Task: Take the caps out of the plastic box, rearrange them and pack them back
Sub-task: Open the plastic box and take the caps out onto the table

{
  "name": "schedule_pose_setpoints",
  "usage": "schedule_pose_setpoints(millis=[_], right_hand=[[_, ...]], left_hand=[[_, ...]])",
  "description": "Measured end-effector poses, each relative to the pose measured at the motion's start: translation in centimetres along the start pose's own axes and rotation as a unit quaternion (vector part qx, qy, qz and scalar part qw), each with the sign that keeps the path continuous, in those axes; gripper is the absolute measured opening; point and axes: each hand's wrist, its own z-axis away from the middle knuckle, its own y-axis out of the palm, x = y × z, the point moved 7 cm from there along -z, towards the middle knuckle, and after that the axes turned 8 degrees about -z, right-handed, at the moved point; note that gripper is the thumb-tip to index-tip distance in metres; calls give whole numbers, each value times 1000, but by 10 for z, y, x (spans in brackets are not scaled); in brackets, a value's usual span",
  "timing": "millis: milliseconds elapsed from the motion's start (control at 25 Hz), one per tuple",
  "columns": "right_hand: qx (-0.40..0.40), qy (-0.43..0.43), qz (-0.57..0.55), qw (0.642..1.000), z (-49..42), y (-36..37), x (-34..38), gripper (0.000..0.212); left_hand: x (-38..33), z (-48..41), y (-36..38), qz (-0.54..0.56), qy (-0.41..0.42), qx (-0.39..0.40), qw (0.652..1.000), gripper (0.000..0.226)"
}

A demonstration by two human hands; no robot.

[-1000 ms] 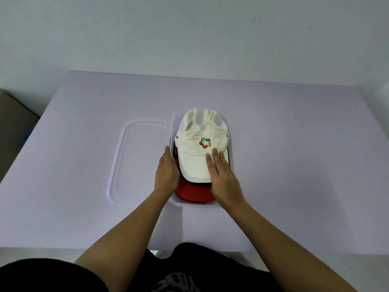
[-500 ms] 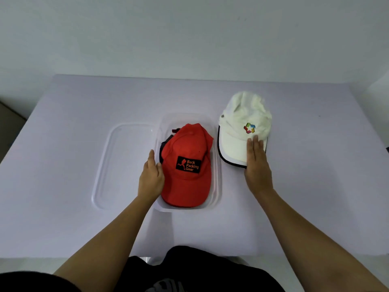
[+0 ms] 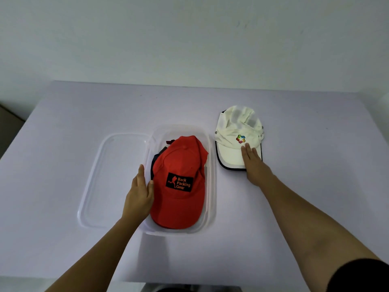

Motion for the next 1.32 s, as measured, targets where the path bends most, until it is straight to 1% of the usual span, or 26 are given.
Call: schedule_pose_setpoints(millis=[120,200,240,280,320,360,400,440,480,520,560,600,640,680,720,760,840,920,960,1160,1240,1320], right_hand=[[28,1,3,1000,-22,-13,-1,79],[51,14,-2,999,-25,-20,4,85],[60,16,-19,998,-22,-22,12,89],[52,3,-57,997,-16,-25,28,92],[22,-29,-107,994,-7,-30,50,90],[-29,-77,-161,984,7,-36,78,85],[-87,-131,-209,965,24,-42,107,77],[-128,-178,-239,946,44,-42,137,67],[-135,-218,-252,933,61,-36,163,56],[-112,-247,-243,931,75,-26,187,47],[-68,-257,-204,942,86,-10,207,45],[-6,-239,-146,960,94,10,219,54],[62,-202,-88,973,96,31,221,72],[120,-169,-45,977,97,45,219,90],[155,-147,-20,977,96,52,217,104],[170,-138,1,976,94,55,216,113],[158,-139,56,976,89,54,218,122],[122,-145,90,978,88,54,221,122],[114,-146,80,979,88,55,221,119],[163,-126,-37,978,90,49,222,108],[131,-105,-77,983,91,41,225,99],[54,-82,-104,990,96,30,227,85]], left_hand=[[2,-2,1,-4,4,-1,1000,60],[1,-2,2,-3,5,3,1000,60],[1,-2,2,-5,4,4,1000,60],[1,-1,1,-7,3,4,1000,60],[0,0,0,-7,4,4,1000,59],[0,1,-1,-6,4,4,1000,59],[0,2,-3,-4,3,3,1000,59],[0,2,-3,-3,4,3,1000,58],[-2,3,-4,1,5,3,1000,58],[-3,3,-4,7,7,4,1000,58],[-3,3,-5,13,7,4,1000,58],[-2,3,-6,20,7,6,1000,58],[-2,4,-7,27,6,9,1000,57],[-1,5,-7,34,6,13,999,57],[0,5,-7,38,8,17,999,57],[0,5,-7,41,11,18,999,58],[-1,5,-7,44,15,18,999,58],[-2,4,-7,54,14,19,998,58],[-3,4,-7,59,14,23,998,58],[-4,5,-7,76,18,30,997,57],[-3,3,-7,86,16,38,995,56],[-2,0,-8,133,7,58,989,54]])
